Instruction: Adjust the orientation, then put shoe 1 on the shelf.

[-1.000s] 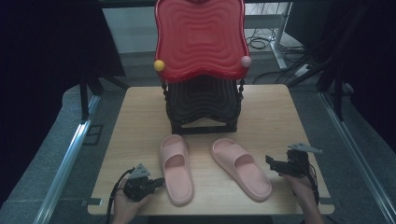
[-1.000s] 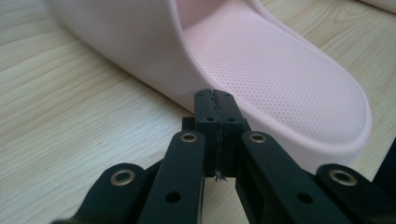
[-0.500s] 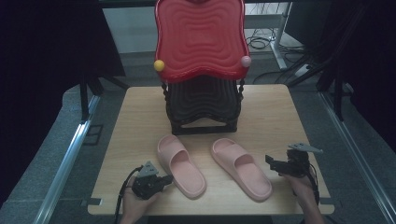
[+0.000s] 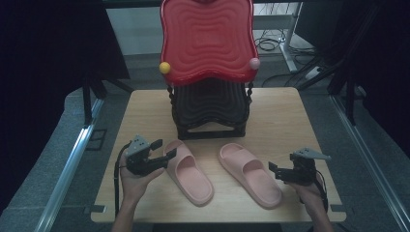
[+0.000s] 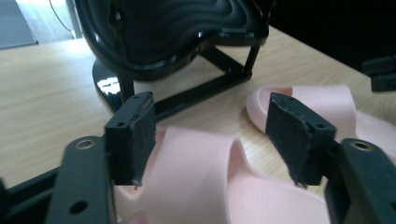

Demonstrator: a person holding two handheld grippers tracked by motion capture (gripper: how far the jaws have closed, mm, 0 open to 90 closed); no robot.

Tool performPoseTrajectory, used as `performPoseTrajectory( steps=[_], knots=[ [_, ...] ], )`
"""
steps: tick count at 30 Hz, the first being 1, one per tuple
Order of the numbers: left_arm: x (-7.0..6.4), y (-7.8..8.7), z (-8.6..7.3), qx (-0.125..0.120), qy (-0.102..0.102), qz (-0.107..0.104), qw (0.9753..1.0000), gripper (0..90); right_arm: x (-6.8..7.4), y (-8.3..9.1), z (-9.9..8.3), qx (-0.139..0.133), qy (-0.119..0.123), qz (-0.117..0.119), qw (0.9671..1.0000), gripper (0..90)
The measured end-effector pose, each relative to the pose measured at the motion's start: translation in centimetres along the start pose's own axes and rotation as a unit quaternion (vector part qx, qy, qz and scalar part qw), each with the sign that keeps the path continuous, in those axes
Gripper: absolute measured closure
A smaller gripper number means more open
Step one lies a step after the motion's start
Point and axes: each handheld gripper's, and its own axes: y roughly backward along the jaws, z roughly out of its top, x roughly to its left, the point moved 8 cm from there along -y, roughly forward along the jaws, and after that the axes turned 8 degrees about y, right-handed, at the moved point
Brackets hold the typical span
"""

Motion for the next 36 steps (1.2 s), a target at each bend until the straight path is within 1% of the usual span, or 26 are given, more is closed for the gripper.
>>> performPoseTrajectory(
  steps=[1,3,4,5,6,7,8,9,10,11,14,15,16,17,19,22,24,26,29,30,31,32,33,35,36],
  knots=[
    [0.1,-0.1,0.0,0.006,0.003,-0.005,1.0000,29.4,0.3,0.0,0.0,-0.001,0.005,0.003,1.0000,6.8],
    [0.8,-0.4,-0.3,0.007,0.013,-0.006,0.9999,28.8,1.0,0.0,0.1,0.001,0.014,0.011,0.9999,8.1],
    [0.9,-0.5,-0.5,0.017,0.014,-0.006,0.9997,28.7,1.3,0.1,0.2,0.000,0.016,0.015,0.9998,8.8],
    [1.1,-0.5,-0.6,0.020,0.010,-0.003,0.9998,28.2,1.5,0.3,0.2,-0.003,0.019,0.017,0.9997,10.0],
    [1.1,-0.5,-0.6,0.020,0.010,-0.003,0.9998,28.2,1.5,0.3,0.2,-0.003,0.019,0.017,0.9997,10.0],
    [1.4,-0.4,-0.5,0.014,0.010,0.003,0.9998,28.2,1.7,0.4,0.4,-0.007,0.022,0.020,0.9996,11.1],
    [1.5,-0.3,-0.4,0.012,0.012,0.004,0.9999,28.1,2.0,0.6,0.5,-0.011,0.025,0.019,0.9994,12.3],
    [1.7,-0.1,-0.2,0.009,0.014,0.003,0.9999,28.0,2.7,0.8,1.0,-0.018,0.037,0.021,0.9989,14.2],
    [1.7,-0.1,-0.2,0.009,0.014,0.003,0.9999,28.0,2.7,0.8,1.0,-0.018,0.037,0.021,0.9989,14.2],
    [1.6,0.2,-0.2,0.006,0.014,0.003,0.9999,27.9,3.5,1.2,1.6,-0.028,0.047,0.023,0.9982,17.2],
    [1.4,0.4,-0.2,0.002,0.014,0.001,0.9999,27.4,5.6,1.7,2.8,-0.044,0.066,0.046,0.9958,22.9],
    [1.3,0.4,-0.2,0.002,0.015,0.000,0.9999,27.4,6.4,1.7,3.1,-0.046,0.076,0.055,0.9946,24.1],
    [1.3,0.4,-0.2,0.002,0.015,0.000,0.9999,27.3,6.4,1.7,3.1,-0.046,0.076,0.055,0.9946,24.1],
    [1.3,0.4,-0.1,0.001,0.016,-0.001,0.9999,27.2,7.9,1.5,3.7,-0.048,0.091,0.072,0.9921,26.9],
    [1.3,0.3,-0.2,0.001,0.018,-0.006,0.9998,27.0,9.2,1.1,4.2,-0.048,0.101,0.092,0.9894,29.9],
    [1.2,0.1,-0.5,0.009,0.020,-0.011,0.9997,26.9,10.8,0.2,4.9,-0.045,0.100,0.118,0.9869,34.1],
    [1.3,0.0,-0.7,0.012,0.021,-0.012,0.9996,26.9,11.6,-0.3,5.2,-0.043,0.101,0.125,0.9860,36.4],
    [1.5,0.1,-0.9,0.011,0.025,-0.010,0.9996,26.8,12.9,-0.9,5.6,-0.042,0.102,0.134,0.9848,38.6],
    [1.9,0.5,-1.0,0.009,0.028,-0.004,0.9996,26.8,14.8,-1.5,6.2,-0.040,0.115,0.140,0.9826,42.3],
    [1.9,0.5,-1.0,0.009,0.028,-0.004,0.9996,26.8,14.8,-1.5,6.2,-0.040,0.115,0.140,0.9826,42.3],
    [2.0,0.6,-1.1,0.009,0.027,-0.003,0.9996,26.8,15.5,-1.8,6.3,-0.037,0.115,0.147,0.9817,43.1],
    [2.0,0.8,-1.0,0.005,0.030,-0.002,0.9995,26.9,16.8,-2.5,6.5,-0.032,0.125,0.151,0.9800,44.2],
    [2.0,0.8,-1.0,0.005,0.030,-0.002,0.9995,26.9,16.8,-2.5,6.5,-0.032,0.125,0.151,0.9800,44.2],
    [2.0,0.9,-1.0,0.002,0.031,-0.002,0.9995,26.9,17.9,-3.5,6.7,-0.030,0.129,0.156,0.9788,46.8],
    [2.1,1.0,-1.0,0.002,0.032,-0.001,0.9995,26.9,18.9,-4.5,6.7,-0.027,0.124,0.162,0.9787,49.6]
  ],
)
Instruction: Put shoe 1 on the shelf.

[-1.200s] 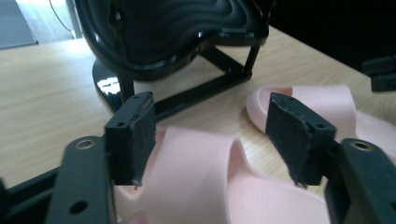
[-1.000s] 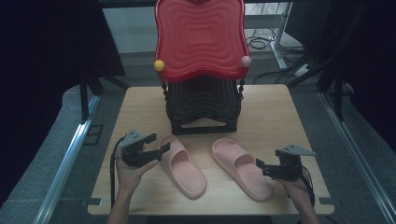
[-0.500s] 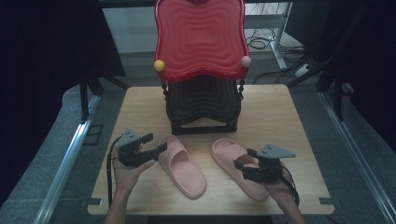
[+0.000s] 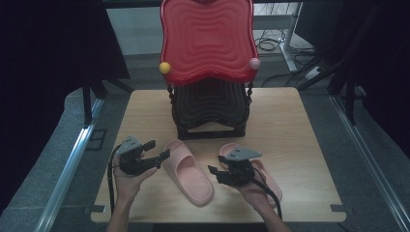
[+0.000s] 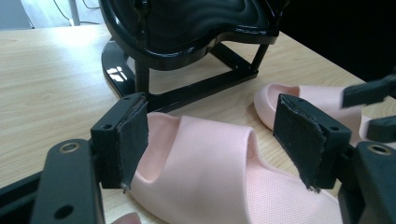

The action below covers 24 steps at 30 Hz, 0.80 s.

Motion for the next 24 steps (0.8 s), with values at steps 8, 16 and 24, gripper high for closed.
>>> performPoseTrajectory(
  steps=[8,16,24],
  knots=[
    [0.6,0.6,-0.4,-0.004,0.012,0.005,0.9999,26.9,1.7,-4.3,0.2,0.006,-0.024,0.009,0.9997,55.4],
    [0.2,0.2,-0.7,0.003,0.010,-0.001,0.9999,26.9,1.2,-8.0,-0.1,0.016,-0.036,-0.017,0.9991,62.1],
    [0.3,0.0,-1.0,0.009,0.013,-0.003,0.9999,26.9,0.7,-10.4,-0.9,0.021,-0.060,-0.039,0.9972,68.8]
  ],
)
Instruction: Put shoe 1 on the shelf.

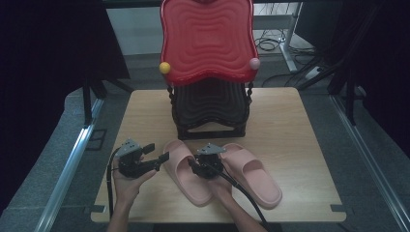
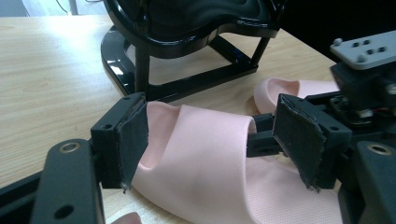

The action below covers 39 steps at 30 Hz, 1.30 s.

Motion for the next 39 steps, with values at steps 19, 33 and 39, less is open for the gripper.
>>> performPoseTrajectory(
  steps=[19,33,39],
  knots=[
    [0.7,0.2,-0.3,-0.001,0.015,0.001,0.9999,26.9,-0.1,1.9,-0.3,-0.024,-0.007,-0.010,0.9996,83.8],
    [1.0,0.6,-0.4,-0.005,0.022,0.007,0.9997,26.9,-2.1,9.7,1.1,-0.097,-0.021,-0.019,0.9949,84.0],
    [0.8,0.4,-0.5,-0.002,0.021,0.007,0.9998,26.9,-3.9,12.8,1.3,-0.122,-0.027,-0.039,0.9914,84.1]
  ],
)
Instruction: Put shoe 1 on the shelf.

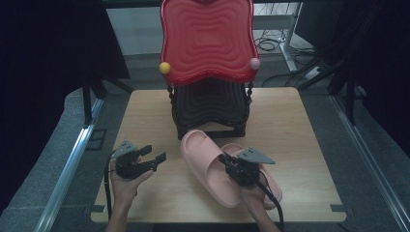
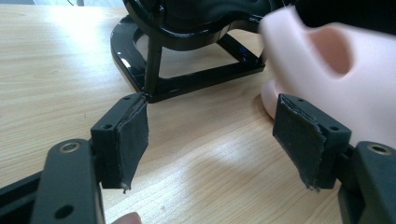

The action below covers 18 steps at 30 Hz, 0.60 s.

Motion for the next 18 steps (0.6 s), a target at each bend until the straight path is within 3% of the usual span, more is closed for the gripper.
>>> performPoseTrajectory(
  steps=[9,12,18],
  knots=[
    [-0.1,-0.2,-0.2,0.004,-0.001,-0.001,1.0000,26.9,-2.5,3.0,2.1,-0.045,-0.006,-0.033,0.9984,84.2],
    [-0.1,-0.4,-0.3,0.008,-0.001,-0.002,1.0000,26.9,-2.6,3.6,2.7,-0.057,-0.008,-0.037,0.9977,84.2],
    [-0.3,-0.7,-0.5,0.012,-0.002,-0.004,0.9999,26.9,-2.4,5.2,5.6,-0.095,0.008,-0.039,0.9947,84.3]
  ],
)
